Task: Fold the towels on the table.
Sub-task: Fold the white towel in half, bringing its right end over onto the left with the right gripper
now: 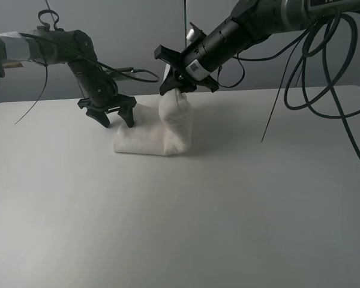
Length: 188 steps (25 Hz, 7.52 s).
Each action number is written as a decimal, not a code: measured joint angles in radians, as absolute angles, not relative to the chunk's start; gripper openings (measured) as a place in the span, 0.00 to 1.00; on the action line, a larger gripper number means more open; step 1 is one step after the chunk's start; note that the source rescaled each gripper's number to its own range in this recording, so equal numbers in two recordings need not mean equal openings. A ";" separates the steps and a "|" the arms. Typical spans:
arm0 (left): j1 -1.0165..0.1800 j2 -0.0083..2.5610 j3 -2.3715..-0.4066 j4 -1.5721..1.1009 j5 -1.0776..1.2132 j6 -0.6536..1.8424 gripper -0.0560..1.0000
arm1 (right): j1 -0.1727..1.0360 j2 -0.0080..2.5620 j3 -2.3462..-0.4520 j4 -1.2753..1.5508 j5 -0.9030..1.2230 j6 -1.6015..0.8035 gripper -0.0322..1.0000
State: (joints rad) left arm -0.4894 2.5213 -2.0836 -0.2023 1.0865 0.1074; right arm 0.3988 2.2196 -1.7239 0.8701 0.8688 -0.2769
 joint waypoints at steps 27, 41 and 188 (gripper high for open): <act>-0.366 2.477 -2.275 -0.337 1.212 0.201 0.95 | 0.399 2.220 -1.724 0.905 0.865 -0.326 0.12; -0.310 2.383 -2.278 -0.378 1.214 0.246 0.95 | 0.399 2.220 -1.726 0.971 0.834 -0.406 0.12; -0.310 2.250 -2.284 -0.874 1.218 0.363 0.95 | 0.606 2.278 -1.726 0.465 0.473 0.158 0.38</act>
State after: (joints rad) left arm -0.3101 2.2504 -2.2844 -0.8738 1.2184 0.3634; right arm 0.6059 2.2784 -1.7261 0.4648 0.4727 0.1582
